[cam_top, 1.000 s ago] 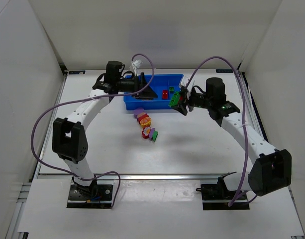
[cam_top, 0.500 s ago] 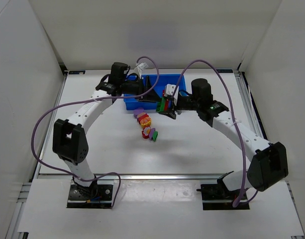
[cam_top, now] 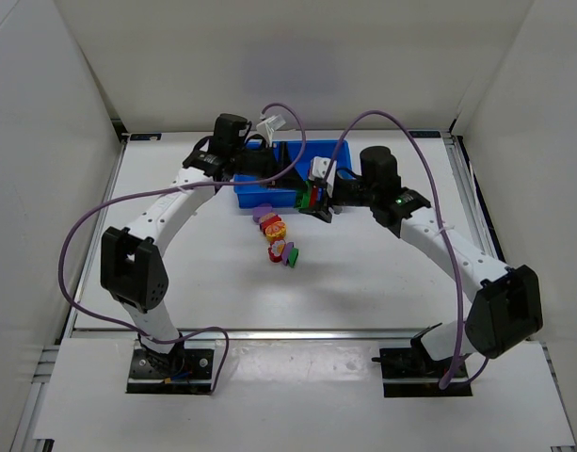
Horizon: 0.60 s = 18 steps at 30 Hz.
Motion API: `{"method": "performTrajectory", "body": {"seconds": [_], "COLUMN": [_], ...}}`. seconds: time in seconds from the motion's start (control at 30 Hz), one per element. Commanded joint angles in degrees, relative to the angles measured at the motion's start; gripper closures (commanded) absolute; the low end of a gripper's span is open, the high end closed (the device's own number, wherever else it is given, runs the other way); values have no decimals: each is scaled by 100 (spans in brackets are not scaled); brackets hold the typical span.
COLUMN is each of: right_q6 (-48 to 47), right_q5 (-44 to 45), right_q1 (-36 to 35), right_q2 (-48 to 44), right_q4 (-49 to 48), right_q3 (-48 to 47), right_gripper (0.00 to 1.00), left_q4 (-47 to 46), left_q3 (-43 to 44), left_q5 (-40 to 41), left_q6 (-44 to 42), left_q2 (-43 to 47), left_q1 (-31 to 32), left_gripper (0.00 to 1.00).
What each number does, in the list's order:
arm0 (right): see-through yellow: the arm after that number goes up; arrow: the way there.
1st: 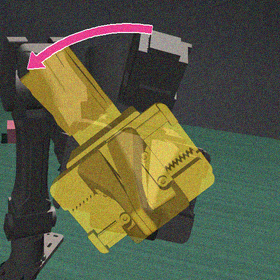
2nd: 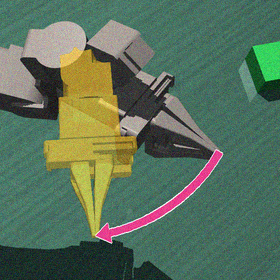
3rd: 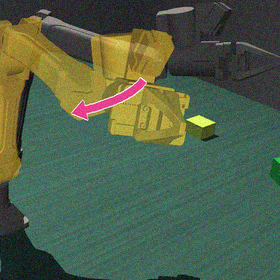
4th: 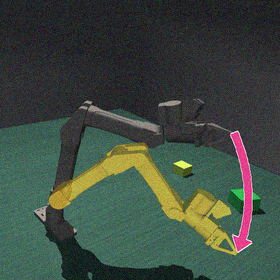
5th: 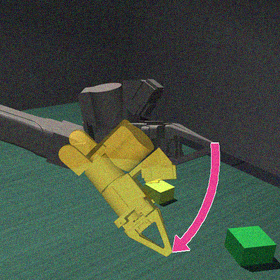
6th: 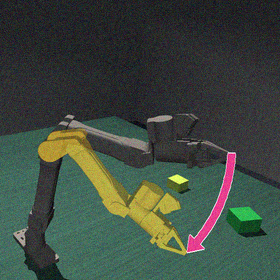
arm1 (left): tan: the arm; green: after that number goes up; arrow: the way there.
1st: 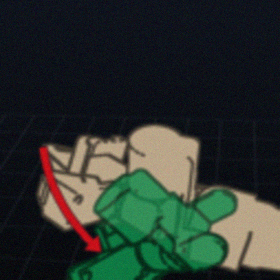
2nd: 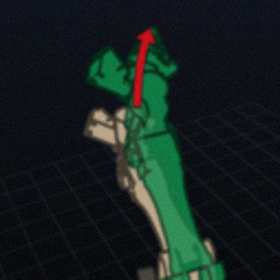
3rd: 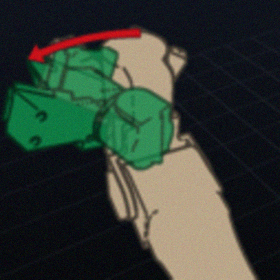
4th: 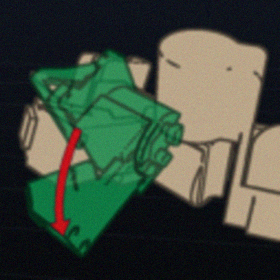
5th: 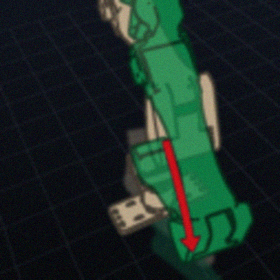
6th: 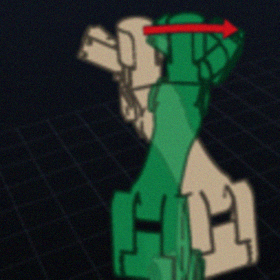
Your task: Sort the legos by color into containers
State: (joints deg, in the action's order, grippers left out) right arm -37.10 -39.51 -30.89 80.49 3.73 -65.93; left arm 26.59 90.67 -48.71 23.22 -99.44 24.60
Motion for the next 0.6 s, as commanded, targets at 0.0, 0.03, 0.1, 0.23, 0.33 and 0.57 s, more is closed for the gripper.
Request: {"method": "performTrajectory", "body": {"seconds": [0.0, 0.03, 0.1, 0.23, 0.33, 0.57], "right_q6": [-69, -69, -60, 10, 45, 72], "right_q5": [-31, -31, 4, 92, 127, 189], "right_q1": [-48, -66, -101, -119, -136, -136], "right_q2": [28, 28, 20, 55, 107, 178], "right_q4": [-65, -65, -56, -83, -144, -153], "right_q3": [-333, -324, -324, -324, -350, -412], "right_gripper": [100, 100, 100, 100, 100, 100], "left_q4": [22, 39, 30, 22, 31, 57], "left_q3": [275, 284, 310, 302, 293, 267], "left_q5": [177, 204, 186, 134, 134, 133], "left_q6": [-116, -108, -99, -90, -107, -169], "left_q2": [127, 109, 74, 21, 3, -14], "left_q1": [19, 19, 19, 19, 19, 62], "left_gripper": [34, 35, 36, 37, 37, 37]}}
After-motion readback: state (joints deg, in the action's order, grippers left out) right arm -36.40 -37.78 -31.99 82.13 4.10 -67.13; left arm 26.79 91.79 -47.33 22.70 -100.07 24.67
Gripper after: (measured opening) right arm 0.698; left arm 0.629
